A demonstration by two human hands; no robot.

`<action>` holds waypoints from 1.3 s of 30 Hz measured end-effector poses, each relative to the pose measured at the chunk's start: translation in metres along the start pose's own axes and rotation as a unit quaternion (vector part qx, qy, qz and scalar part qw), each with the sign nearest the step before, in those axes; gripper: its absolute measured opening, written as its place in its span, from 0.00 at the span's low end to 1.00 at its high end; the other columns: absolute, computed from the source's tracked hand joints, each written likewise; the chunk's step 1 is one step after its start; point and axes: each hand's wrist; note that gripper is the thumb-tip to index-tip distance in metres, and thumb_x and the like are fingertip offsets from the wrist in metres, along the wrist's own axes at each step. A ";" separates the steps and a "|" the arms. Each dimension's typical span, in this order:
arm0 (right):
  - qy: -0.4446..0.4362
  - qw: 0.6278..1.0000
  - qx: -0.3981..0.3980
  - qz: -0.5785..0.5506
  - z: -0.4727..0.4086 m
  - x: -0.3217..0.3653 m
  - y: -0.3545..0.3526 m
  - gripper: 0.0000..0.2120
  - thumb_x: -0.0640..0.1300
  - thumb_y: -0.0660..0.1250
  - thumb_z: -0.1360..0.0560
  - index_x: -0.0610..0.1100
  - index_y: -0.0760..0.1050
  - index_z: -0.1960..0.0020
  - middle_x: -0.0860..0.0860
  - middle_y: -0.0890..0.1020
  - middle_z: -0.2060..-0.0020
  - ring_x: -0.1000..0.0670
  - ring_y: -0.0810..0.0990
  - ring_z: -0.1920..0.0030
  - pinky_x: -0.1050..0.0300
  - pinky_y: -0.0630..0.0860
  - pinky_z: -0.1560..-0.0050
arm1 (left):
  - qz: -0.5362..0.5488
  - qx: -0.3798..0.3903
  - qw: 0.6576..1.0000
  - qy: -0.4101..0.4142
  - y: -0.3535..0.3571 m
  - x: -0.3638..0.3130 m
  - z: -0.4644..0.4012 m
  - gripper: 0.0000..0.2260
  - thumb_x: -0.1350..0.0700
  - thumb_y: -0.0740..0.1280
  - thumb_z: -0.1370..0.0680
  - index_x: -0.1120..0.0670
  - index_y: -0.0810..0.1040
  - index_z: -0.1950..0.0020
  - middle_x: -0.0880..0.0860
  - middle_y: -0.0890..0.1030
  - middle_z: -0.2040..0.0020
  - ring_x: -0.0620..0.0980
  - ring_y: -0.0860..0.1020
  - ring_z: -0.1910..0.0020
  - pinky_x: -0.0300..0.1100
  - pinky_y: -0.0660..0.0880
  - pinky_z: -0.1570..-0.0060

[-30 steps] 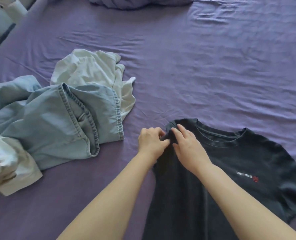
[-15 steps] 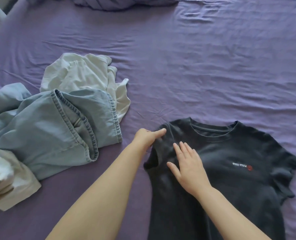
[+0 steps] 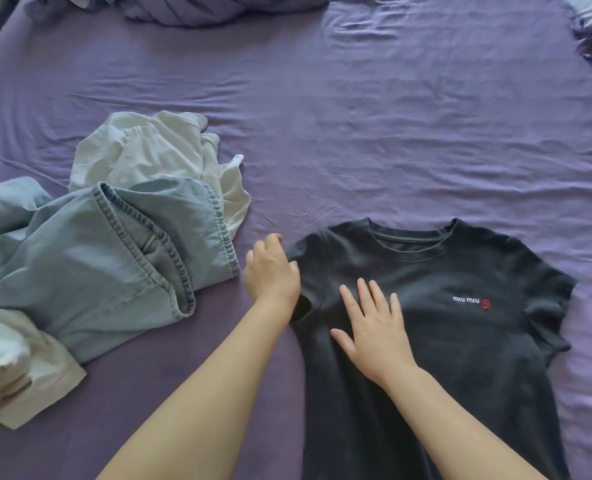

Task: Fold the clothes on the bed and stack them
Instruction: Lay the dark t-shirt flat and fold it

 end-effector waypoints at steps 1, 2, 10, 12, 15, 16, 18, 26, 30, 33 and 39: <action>0.002 1.000 -0.005 -0.003 0.005 -0.001 0.003 0.36 0.60 0.73 0.35 0.45 0.71 0.32 0.40 0.74 0.35 0.39 0.72 0.34 0.36 0.70 0.39 | -0.024 -0.048 0.997 0.061 0.004 -0.002 0.007 0.18 0.57 0.68 0.27 0.53 0.72 0.37 0.55 0.74 0.42 0.58 0.72 0.43 0.50 0.70 0.46; 0.005 1.000 -0.012 -0.003 0.010 -0.003 0.003 0.36 0.60 0.73 0.36 0.44 0.71 0.33 0.40 0.74 0.35 0.39 0.72 0.34 0.35 0.69 0.39 | -0.028 -0.086 0.986 0.142 0.009 -0.005 0.016 0.17 0.59 0.71 0.30 0.54 0.76 0.42 0.56 0.76 0.46 0.58 0.74 0.48 0.50 0.72 0.51; 0.056 0.998 -0.008 -0.003 0.084 -0.051 0.024 0.29 0.62 0.49 0.23 0.45 0.70 0.33 0.41 0.72 0.33 0.41 0.65 0.32 0.40 0.63 0.35 | -0.106 0.129 0.893 0.418 0.073 0.000 0.124 0.18 0.57 0.79 0.42 0.52 0.81 0.54 0.52 0.82 0.50 0.53 0.80 0.51 0.45 0.78 0.53; 0.064 0.998 0.014 -0.006 0.113 -0.065 0.028 0.33 0.62 0.37 0.21 0.46 0.69 0.32 0.41 0.71 0.32 0.42 0.62 0.31 0.43 0.58 0.35 | -0.141 0.173 0.884 0.412 0.079 0.008 0.156 0.24 0.55 0.79 0.42 0.51 0.81 0.48 0.56 0.80 0.41 0.55 0.78 0.41 0.51 0.75 0.42; 0.065 0.997 0.035 -0.020 0.154 -0.077 0.033 0.33 0.61 0.34 0.21 0.47 0.66 0.31 0.42 0.70 0.32 0.43 0.62 0.30 0.45 0.57 0.34 | -0.163 0.216 0.871 0.410 0.083 0.015 0.198 0.28 0.53 0.79 0.43 0.50 0.80 0.44 0.57 0.77 0.36 0.57 0.75 0.36 0.55 0.73 0.40; 0.066 0.997 0.034 -0.025 0.167 -0.078 0.034 0.32 0.61 0.35 0.21 0.47 0.66 0.31 0.42 0.71 0.32 0.43 0.62 0.31 0.44 0.57 0.34 | -0.172 0.228 0.865 0.413 0.084 0.015 0.211 0.28 0.51 0.79 0.44 0.49 0.80 0.44 0.56 0.77 0.36 0.57 0.75 0.36 0.56 0.74 0.40; 0.070 0.997 0.032 -0.030 0.192 -0.081 0.039 0.30 0.59 0.35 0.21 0.47 0.66 0.31 0.42 0.71 0.33 0.42 0.63 0.31 0.44 0.57 0.34 | -0.185 0.249 0.853 0.420 0.086 0.015 0.236 0.28 0.48 0.79 0.44 0.48 0.81 0.44 0.55 0.78 0.37 0.56 0.76 0.37 0.57 0.75 0.42; 0.075 0.997 0.013 -0.019 0.245 -0.118 0.049 0.25 0.54 0.56 0.28 0.50 0.66 0.32 0.43 0.73 0.34 0.43 0.65 0.33 0.41 0.72 0.41 | -0.229 0.267 0.854 0.382 0.094 0.014 0.285 0.37 0.44 0.68 0.27 0.45 0.52 0.23 0.55 0.46 0.22 0.59 0.45 0.23 0.66 0.50 0.30; 0.094 0.993 0.022 -0.062 0.261 -0.142 0.054 0.35 0.47 0.78 0.38 0.48 0.69 0.33 0.42 0.75 0.36 0.42 0.66 0.35 0.42 0.76 0.46 | -0.259 0.272 0.878 0.297 0.086 0.012 0.286 0.38 0.42 0.61 0.22 0.44 0.37 0.24 0.51 0.35 0.23 0.59 0.36 0.25 0.63 0.45 0.28; 0.083 0.994 0.028 -0.064 0.270 -0.152 0.054 0.39 0.45 0.80 0.40 0.47 0.65 0.34 0.41 0.76 0.37 0.40 0.72 0.37 0.45 0.78 0.47 | -0.275 0.266 0.889 0.251 0.084 0.014 0.290 0.40 0.41 0.62 0.23 0.44 0.35 0.24 0.53 0.35 0.23 0.60 0.37 0.25 0.62 0.46 0.28; 0.116 0.988 -0.016 -0.098 0.284 -0.167 0.065 0.41 0.27 0.78 0.52 0.44 0.76 0.40 0.41 0.78 0.41 0.42 0.77 0.40 0.51 0.79 0.52 | -0.254 0.203 0.898 0.295 0.094 -0.031 0.298 0.31 0.56 0.75 0.35 0.52 0.73 0.32 0.62 0.70 0.31 0.63 0.67 0.31 0.62 0.68 0.37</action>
Point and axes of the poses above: each hand's wrist, its own z-axis away from the middle knuckle, its own y-axis out of the palm, x = y × z
